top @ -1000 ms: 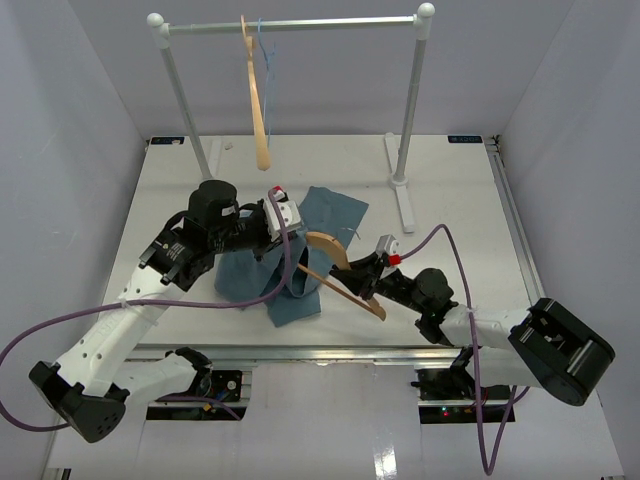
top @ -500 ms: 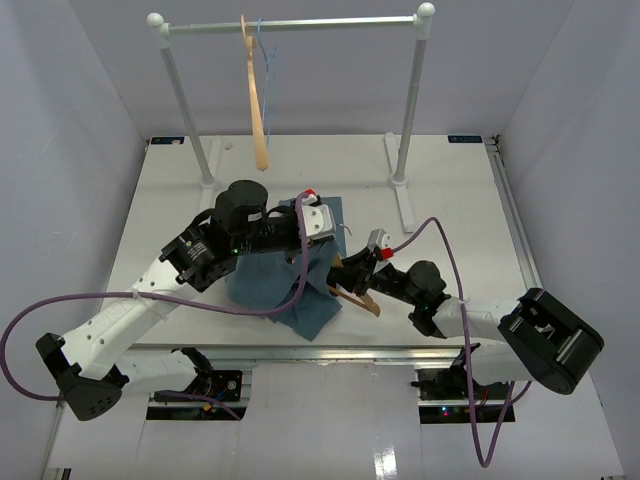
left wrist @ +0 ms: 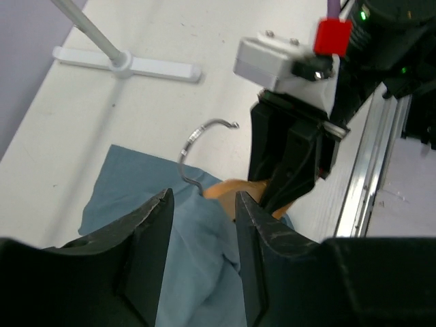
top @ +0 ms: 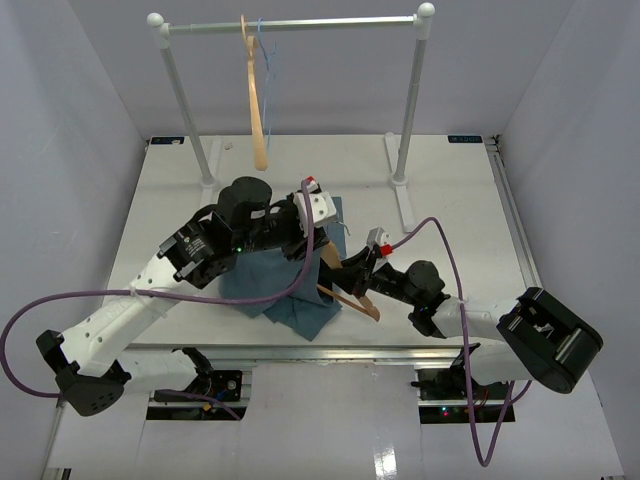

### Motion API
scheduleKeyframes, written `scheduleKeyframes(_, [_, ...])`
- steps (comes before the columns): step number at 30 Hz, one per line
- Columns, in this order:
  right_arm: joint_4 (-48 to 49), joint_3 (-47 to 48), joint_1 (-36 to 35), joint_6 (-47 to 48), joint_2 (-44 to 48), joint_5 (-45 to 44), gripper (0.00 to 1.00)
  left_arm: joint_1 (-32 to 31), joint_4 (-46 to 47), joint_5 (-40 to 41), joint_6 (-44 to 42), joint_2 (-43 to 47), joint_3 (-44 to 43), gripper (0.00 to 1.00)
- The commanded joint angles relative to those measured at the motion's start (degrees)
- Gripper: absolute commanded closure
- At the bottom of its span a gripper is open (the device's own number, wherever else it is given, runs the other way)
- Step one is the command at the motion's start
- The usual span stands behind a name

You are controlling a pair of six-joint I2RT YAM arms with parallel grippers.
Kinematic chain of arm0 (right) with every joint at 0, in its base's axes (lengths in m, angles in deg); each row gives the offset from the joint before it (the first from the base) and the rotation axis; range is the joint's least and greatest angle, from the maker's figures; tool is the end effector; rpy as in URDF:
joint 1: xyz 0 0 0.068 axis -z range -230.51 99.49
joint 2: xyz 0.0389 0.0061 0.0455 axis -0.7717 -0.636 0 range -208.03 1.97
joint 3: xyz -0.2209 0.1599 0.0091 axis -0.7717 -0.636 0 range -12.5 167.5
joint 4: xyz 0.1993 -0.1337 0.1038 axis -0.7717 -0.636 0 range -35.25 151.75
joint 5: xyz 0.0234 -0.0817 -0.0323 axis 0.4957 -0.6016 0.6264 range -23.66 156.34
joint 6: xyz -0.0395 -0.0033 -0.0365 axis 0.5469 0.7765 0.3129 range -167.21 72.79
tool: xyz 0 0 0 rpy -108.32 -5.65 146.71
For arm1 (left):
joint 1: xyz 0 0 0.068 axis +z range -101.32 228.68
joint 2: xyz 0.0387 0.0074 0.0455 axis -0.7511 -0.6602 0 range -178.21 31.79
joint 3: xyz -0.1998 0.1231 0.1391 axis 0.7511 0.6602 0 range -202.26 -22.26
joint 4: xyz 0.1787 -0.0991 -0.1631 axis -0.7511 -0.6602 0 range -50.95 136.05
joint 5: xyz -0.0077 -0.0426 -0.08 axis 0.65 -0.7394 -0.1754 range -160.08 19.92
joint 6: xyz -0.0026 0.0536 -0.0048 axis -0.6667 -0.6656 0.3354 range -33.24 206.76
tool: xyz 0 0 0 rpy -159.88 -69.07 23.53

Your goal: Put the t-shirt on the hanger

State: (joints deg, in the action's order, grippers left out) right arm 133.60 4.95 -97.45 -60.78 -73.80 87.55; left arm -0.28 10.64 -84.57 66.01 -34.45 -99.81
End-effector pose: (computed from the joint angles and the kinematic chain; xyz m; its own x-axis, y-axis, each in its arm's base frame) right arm 0.1538 0.1835 0.2176 -0.0609 0.2553 -0.9649 -0.9331 0.3287 0.1458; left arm 0.1517 -0.1877 0.4178 0.0613 0.4522 -0.8898 0.9181 0.3243 0.2280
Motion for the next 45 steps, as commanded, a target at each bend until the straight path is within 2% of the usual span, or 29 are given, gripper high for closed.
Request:
scheduleKeyframes(1, [33.34, 0.35, -0.05, -4.17, 1.94, 0.25, 0.92, -0.31, -8.63, 10.35, 7.60, -2.11, -9.15, 0.47])
scheduleKeyframes(4, [33.45, -0.25, -0.06, -4.27, 3.62, 0.10, 0.92, -0.26, -12.90, 13.31, 9.91, -3.89, -12.05, 0.47])
scheduleKeyframes(7, [33.25, -0.98, -0.06, -3.60, 4.97, -0.63, 0.92, -0.33, -16.01, 11.41, 9.90, -5.23, -13.53, 0.47])
scheduleKeyframes(9, [33.07, -1.41, -0.08, -3.30, 5.91, -0.55, 0.92, -0.29, -18.13, 9.90, 8.17, -5.83, -13.58, 0.48])
scheduleKeyframes(11, [32.92, -2.06, -0.08, -2.96, 7.02, -0.38, 0.92, -0.35, -19.08, 8.96, 2.47, -5.14, -11.17, 0.52])
scheduleKeyframes(14, [32.83, -3.39, 0.09, -2.25, 8.61, -0.82, 0.92, -0.35, -20.14, 5.33, -4.55, -3.80, -8.94, 0.47])
scheduleKeyframes(20, [30.92, -4.66, 0.00, -1.36, 11.17, 0.12, 0.92, -0.35, -21.32, -2.21, -9.08, -4.00, -9.00, 0.37])
scheduleKeyframes(33, [21.92, -3.53, 0.00, 1.97, 16.02, 9.95, 0.92, -0.35, -22.08, -3.72, -13.61, -9.35, -8.04, 0.35])
scheduleKeyframes(34, [21.87, -3.44, 0.00, 1.97, 16.07, 10.10, 0.92, -0.35, -22.80, -5.22, -13.85, -9.89, -8.47, 0.38])
scheduleKeyframes(36, [21.50, -3.04, 0.00, 2.04, 16.02, 10.16, 0.92, -0.35, -24.04, -8.90, -14.03, -10.69, -9.16, 0.51])
scheduleKeyframes(39, [20.40, -2.31, 0.09, 2.47, 15.63, 11.08, 0.92, -0.35, -24.83, -12.97, -13.92, -11.53, -8.98, 0.96])
scheduleKeyframes(40, [19.34, -2.04, 0.09, 2.98, 15.44, 11.39, 0.92, -0.35, -25.12, -14.19, -14.25, -11.55, -8.66, 1.00])
scheduleKeyframes(43, [17.01, -0.94, 0.23, 4.82, 14.37, 11.06, 0.92, -0.37, -26.87, -18.17, -15.05, -12.09, -8.04, 1.00])
scheduleKeyframes(45, [15.16, -0.59, 0.76, 5.37, 14.16, 10.13, 0.92, -0.39, -26.23, -17.89, -14.40, -11.91, -7.39, 1.00])
